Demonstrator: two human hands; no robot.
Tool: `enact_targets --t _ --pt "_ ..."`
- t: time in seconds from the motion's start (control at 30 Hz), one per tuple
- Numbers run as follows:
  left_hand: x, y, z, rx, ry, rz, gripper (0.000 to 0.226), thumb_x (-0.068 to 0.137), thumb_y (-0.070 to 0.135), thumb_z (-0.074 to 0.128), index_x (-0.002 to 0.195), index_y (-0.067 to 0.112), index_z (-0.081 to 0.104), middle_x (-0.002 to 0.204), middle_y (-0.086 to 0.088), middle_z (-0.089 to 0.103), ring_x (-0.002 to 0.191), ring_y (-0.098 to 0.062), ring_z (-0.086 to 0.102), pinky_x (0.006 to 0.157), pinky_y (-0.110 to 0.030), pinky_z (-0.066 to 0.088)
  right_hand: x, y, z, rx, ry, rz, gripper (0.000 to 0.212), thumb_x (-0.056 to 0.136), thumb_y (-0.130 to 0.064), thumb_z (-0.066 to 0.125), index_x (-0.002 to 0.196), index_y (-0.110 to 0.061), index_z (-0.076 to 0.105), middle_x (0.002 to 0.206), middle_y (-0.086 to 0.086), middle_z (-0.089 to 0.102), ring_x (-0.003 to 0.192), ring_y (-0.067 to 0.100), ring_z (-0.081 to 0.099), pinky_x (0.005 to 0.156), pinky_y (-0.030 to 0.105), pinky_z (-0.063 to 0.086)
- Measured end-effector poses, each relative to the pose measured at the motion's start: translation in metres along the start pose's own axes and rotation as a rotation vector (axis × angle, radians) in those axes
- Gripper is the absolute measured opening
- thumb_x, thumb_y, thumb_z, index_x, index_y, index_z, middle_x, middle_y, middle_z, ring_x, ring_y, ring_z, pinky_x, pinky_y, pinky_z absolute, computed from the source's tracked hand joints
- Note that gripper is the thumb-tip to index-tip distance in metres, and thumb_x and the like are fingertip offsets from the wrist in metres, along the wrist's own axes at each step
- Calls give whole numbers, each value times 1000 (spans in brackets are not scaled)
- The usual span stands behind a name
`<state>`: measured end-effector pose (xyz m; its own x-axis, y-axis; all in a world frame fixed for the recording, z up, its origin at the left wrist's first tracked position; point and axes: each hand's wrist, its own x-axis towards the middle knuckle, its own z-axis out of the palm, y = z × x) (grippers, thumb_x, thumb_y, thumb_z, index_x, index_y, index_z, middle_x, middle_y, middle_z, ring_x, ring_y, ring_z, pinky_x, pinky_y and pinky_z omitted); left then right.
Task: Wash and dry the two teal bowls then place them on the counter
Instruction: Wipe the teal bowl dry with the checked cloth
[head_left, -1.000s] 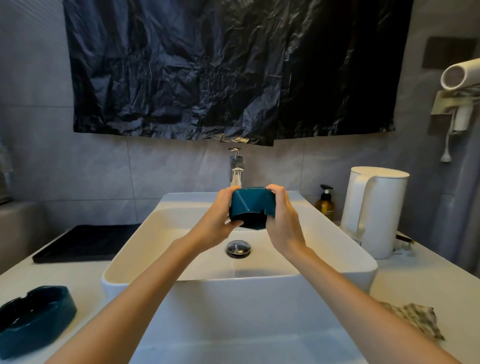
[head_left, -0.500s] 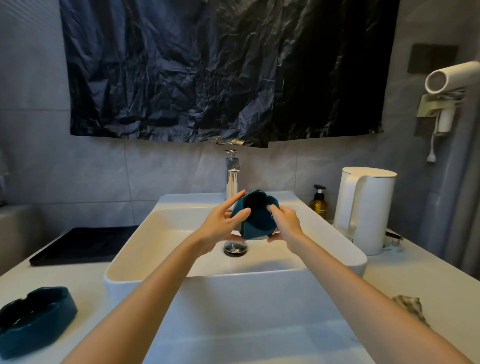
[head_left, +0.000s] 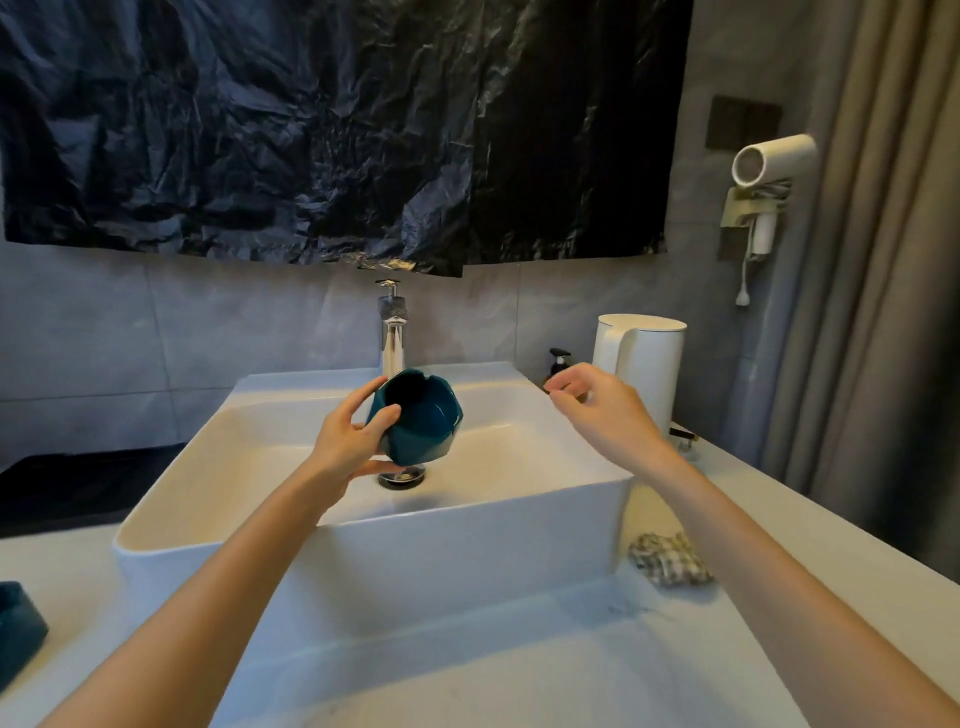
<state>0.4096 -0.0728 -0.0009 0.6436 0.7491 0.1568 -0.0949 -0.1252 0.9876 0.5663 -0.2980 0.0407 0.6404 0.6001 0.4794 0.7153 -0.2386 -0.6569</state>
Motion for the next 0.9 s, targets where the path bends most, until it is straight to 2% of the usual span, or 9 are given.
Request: enact_targets --t 0.13,0.2,0.27,0.37,0.43,0.53,0.63,0.7,0.9 --pt "-1 -1 2 73 -12 28 46 92 12 57 131 36 49 137 -13 48 114 -38 54 61 -41 58 -31 40 -35 -165 98 183 8 96 -29 49 96 -24 56 84 -10 53 86 16 54 65 30 39" --pt "-1 -3 2 85 -30 33 46 92 12 57 132 34 49 137 -14 49 114 -38 54 63 -44 58 -45 70 -43 -365 64 285 12 96 -30 45 92 -26 55 89 -5 58 89 23 56 64 32 43" --pt "-2 -4 2 99 -47 38 46 92 12 57 133 33 49 136 -15 49 116 -39 53 66 -46 57 -54 103 -41 -533 -47 387 17 91 -28 42 84 -25 58 98 2 65 91 28 59 74 36 50" --pt "-2 -6 3 133 -68 53 47 91 13 58 133 32 49 137 -14 49 117 -40 52 63 -43 57 -65 136 -33 -607 -188 518 25 92 -24 47 106 -22 67 119 9 64 106 30 59 88 35 50" --pt "-3 -7 3 145 -76 54 47 91 12 58 133 32 49 137 -14 48 117 -40 52 60 -40 58 -70 151 -28 -632 -201 554 35 95 -27 47 126 -17 58 132 12 55 117 32 54 93 34 46" --pt "-3 -7 3 151 -88 61 46 91 11 58 131 32 51 135 -16 49 115 -40 52 62 -43 57 -73 160 -23 -593 -134 586 34 94 -32 54 123 -17 58 130 14 52 114 33 54 92 36 47" --pt "-4 -7 3 167 -101 71 44 91 10 58 129 32 51 135 -16 49 115 -40 52 61 -42 57 -70 153 -25 -610 -86 546 9 89 -26 62 95 -24 68 114 6 64 103 29 60 82 32 48" --pt "-4 -7 3 162 -101 74 44 91 10 59 128 32 51 135 -16 49 115 -41 52 60 -42 56 -65 143 -27 -666 -32 487 8 89 -19 60 87 -23 67 109 6 66 100 29 60 78 32 46" --pt "-3 -5 3 98 -43 75 47 91 11 59 132 33 49 134 -16 50 114 -40 54 62 -43 56 -36 62 -36 -533 455 -5 17 101 -20 38 103 -8 51 99 11 53 81 24 42 64 31 30"
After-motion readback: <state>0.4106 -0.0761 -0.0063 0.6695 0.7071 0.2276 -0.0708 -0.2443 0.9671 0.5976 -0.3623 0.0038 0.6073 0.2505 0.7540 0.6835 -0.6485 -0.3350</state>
